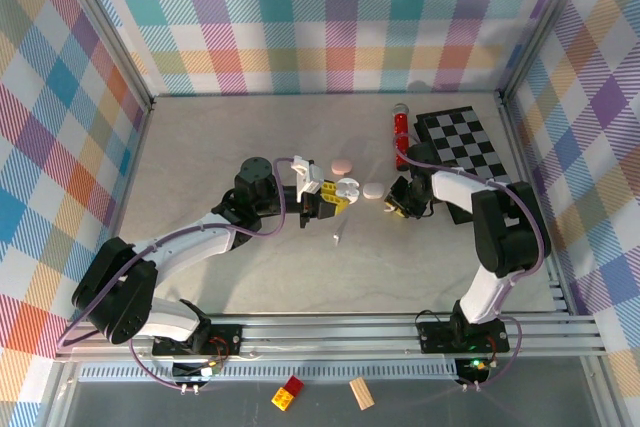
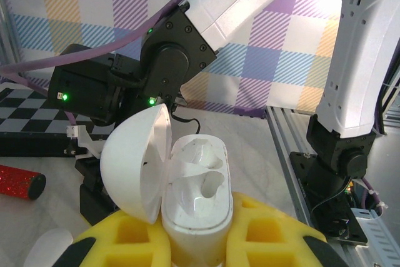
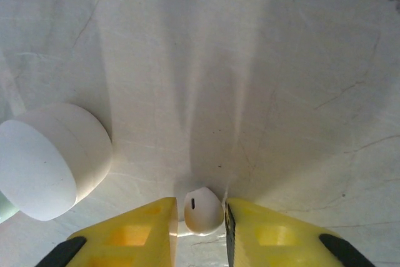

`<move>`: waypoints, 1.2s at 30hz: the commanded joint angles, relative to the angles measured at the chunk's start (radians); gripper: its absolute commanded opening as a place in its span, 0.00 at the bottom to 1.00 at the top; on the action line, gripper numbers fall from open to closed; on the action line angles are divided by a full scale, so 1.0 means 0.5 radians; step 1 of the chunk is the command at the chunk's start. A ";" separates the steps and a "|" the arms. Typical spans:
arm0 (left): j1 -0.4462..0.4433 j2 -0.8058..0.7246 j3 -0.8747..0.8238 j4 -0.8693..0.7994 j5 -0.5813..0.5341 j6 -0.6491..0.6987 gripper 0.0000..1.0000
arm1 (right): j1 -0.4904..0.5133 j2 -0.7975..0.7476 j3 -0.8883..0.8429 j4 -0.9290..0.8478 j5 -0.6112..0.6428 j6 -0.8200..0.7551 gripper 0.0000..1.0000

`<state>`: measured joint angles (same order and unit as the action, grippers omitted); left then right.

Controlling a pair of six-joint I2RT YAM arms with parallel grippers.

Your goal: Insert the wireless bluetooth earbuds into the charging case

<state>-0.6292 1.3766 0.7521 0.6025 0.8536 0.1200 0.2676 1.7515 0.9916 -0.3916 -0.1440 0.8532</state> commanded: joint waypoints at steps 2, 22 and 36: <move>0.016 -0.037 0.011 0.008 0.034 -0.004 0.11 | -0.008 0.046 0.057 -0.033 -0.037 0.008 0.23; 0.016 -0.002 0.035 -0.098 -0.022 0.068 0.10 | 0.022 -0.447 -0.176 0.168 0.136 -0.511 0.23; 0.019 0.103 0.122 -0.135 -0.032 0.076 0.11 | 0.231 -1.221 -0.179 0.130 0.390 -1.093 0.23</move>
<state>-0.6292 1.4223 0.7746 0.5407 0.8406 0.1398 0.3588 1.1858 0.8658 -0.3092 0.0166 0.4122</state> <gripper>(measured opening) 0.149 0.232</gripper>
